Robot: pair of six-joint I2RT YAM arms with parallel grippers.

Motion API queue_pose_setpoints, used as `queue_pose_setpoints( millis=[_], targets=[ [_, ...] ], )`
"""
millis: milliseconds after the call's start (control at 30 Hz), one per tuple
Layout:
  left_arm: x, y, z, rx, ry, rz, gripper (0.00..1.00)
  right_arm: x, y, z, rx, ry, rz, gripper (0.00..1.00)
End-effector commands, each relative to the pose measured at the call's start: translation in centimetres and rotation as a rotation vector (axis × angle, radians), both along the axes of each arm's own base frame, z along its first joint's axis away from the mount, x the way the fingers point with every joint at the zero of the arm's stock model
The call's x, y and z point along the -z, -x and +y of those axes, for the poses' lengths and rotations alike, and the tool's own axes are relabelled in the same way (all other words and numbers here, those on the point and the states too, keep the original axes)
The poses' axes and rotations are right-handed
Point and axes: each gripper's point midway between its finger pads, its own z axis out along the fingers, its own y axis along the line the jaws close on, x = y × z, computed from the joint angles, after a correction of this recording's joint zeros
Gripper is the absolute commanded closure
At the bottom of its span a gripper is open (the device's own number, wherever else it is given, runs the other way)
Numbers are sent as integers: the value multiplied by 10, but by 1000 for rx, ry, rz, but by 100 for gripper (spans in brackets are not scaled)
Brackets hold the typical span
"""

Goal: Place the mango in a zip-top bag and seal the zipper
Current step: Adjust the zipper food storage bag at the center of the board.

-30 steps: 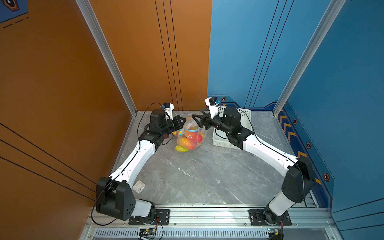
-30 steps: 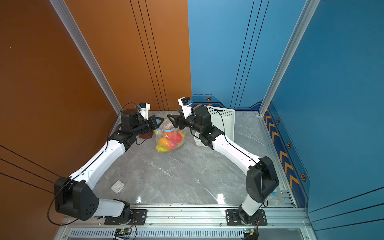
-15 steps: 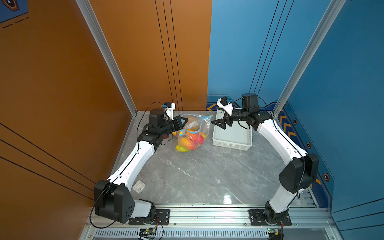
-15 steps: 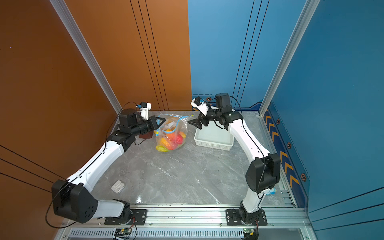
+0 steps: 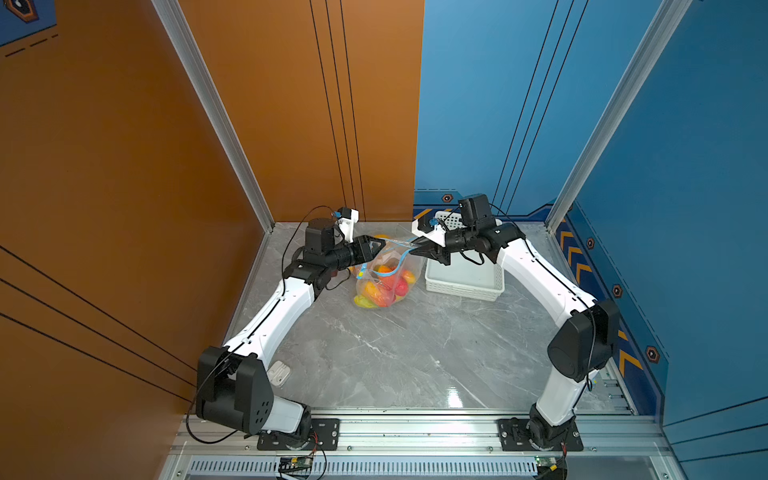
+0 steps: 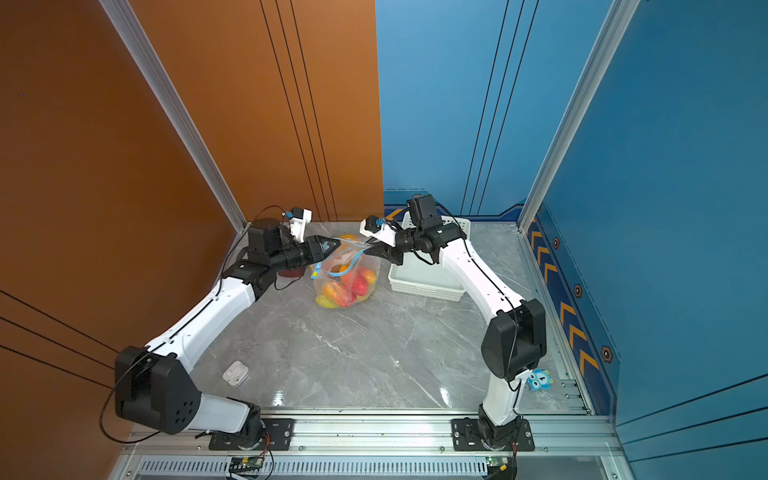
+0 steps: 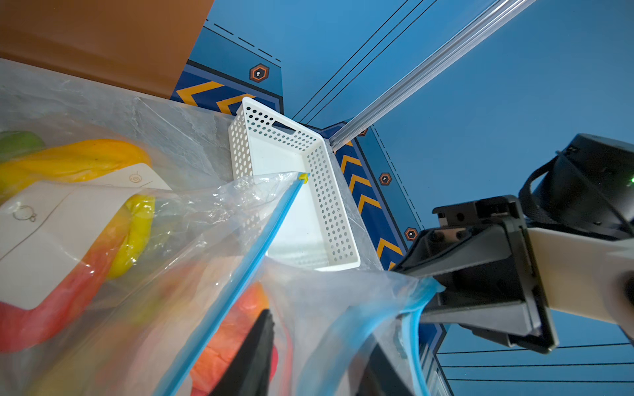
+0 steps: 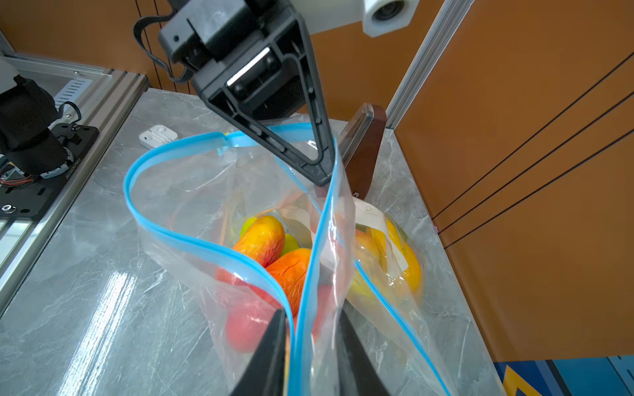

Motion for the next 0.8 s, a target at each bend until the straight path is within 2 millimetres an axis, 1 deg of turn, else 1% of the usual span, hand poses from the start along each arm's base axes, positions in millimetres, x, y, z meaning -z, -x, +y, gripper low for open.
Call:
queue_pose_setpoints(
  millis=[0, 33, 67, 100, 167, 200, 233, 267, 333, 400, 467, 533, 567, 600, 633, 733, 767],
  targets=[
    [-45, 2, 14, -20, 30, -119, 36, 1, 0, -11, 25, 9, 19, 90],
    [-52, 4, 21, -38, 29, -141, 29, 0, -2, -14, 38, 7, 29, 92],
    [-60, 7, 26, -47, 24, -171, 27, -1, -5, -17, 51, 1, 39, 97],
    [-65, 11, 30, -54, 11, -204, 26, -2, -7, -20, 61, -3, 47, 99],
    [-74, 24, 38, -69, -50, -310, 23, -4, -13, -26, 91, -8, 62, 100],
    [-76, 32, 38, -56, -91, -375, 21, -5, -15, -29, 102, -14, 69, 100],
    [-76, 43, 40, -55, -137, -449, 16, -7, -17, -32, 107, -25, 81, 100],
    [-64, 49, 45, -76, -184, -488, 15, -9, -19, -35, 116, -30, 86, 100],
    [-53, 63, 52, -100, -250, -572, 8, -8, -21, -40, 129, -35, 101, 100],
    [-37, 74, 51, -80, -299, -628, 7, -7, -25, -45, 153, -36, 112, 100],
    [-14, 87, 36, 15, -349, -661, 9, -6, -31, -49, 180, -41, 130, 100],
    [4, 102, 15, 143, -379, -705, 12, -4, -35, -52, 203, -36, 136, 100],
    [13, 108, 7, 194, -406, -734, 15, -3, -36, -53, 209, -34, 135, 100],
    [19, 110, 4, 209, -430, -745, 22, -3, -37, -54, 215, -34, 136, 100],
    [24, 110, 3, 213, -451, -751, 26, -1, -38, -55, 219, -33, 142, 100],
    [28, 109, 3, 221, -486, -777, 36, -2, -38, -56, 221, -39, 146, 100],
    [27, 109, 2, 220, -499, -788, 36, -2, -38, -55, 218, -41, 148, 100]
  ],
)
